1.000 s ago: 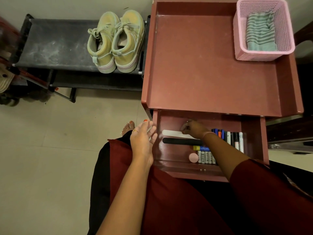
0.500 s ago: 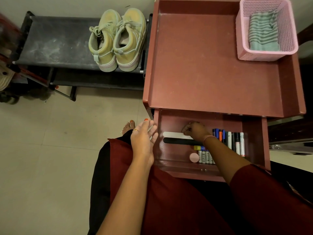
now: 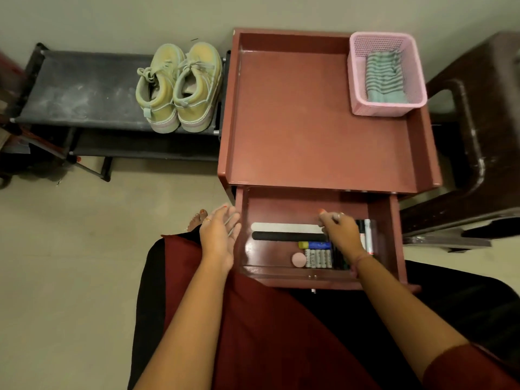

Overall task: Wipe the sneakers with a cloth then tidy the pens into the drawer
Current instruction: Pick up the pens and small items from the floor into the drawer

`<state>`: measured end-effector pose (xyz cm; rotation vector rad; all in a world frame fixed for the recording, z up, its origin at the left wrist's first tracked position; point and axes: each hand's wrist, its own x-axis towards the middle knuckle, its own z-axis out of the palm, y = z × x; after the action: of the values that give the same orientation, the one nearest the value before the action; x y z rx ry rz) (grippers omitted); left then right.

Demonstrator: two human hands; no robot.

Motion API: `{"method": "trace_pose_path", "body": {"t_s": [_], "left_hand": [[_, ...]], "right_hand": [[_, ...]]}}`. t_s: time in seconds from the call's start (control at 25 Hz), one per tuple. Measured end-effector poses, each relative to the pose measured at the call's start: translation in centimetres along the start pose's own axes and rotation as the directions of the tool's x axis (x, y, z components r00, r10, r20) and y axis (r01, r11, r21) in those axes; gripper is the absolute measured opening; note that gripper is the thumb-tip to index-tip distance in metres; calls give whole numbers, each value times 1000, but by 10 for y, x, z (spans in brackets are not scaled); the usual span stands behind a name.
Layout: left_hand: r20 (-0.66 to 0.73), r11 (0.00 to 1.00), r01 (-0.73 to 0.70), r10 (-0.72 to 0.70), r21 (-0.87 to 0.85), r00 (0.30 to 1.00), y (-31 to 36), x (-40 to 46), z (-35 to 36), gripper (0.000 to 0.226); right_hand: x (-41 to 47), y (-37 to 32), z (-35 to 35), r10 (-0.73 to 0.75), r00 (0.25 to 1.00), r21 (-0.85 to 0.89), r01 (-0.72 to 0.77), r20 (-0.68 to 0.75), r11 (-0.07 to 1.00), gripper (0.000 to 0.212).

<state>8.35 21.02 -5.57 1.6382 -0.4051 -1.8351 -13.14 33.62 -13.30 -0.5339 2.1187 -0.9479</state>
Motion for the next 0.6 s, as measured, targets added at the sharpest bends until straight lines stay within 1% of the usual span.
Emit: {"method": "trace_pose_path", "body": {"t_s": [0.08,0.16,0.2,0.28,0.32,0.4,0.52,0.6], "left_hand": [[50,1000,7,-7,-1,999,-3,-8,2,20],[94,1000,19,-19,3,995,-10,-22,1,30],[108,1000,30,-31,7,994,-15,-29,0,36],[109,999,38,-40,24,993,-24,-43,-1,39],[98,998,48,-51,30,994,-29,-45,-2,38],[131,998,61,-64,21,989,-41,-69,-3,35],[132,990,141,-140,4,981,-61,-89,-2,31],[116,981,194,-192,1,974,-76,-104,-4,20]], "right_hand": [[-25,-1,-24,132,990,177,-122,-46,977,36],[-47,2,-45,279,958,336,-240,-71,911,32],[-56,2,-54,349,934,429,-284,-80,857,28],[-77,1,-68,481,875,616,-353,-48,704,16],[-82,2,-70,523,852,671,-372,-28,642,14],[-108,2,-79,548,836,757,-364,9,543,21],[-128,4,-77,602,794,824,-398,88,404,31],[-141,5,-74,626,769,841,-421,133,339,42]]}}
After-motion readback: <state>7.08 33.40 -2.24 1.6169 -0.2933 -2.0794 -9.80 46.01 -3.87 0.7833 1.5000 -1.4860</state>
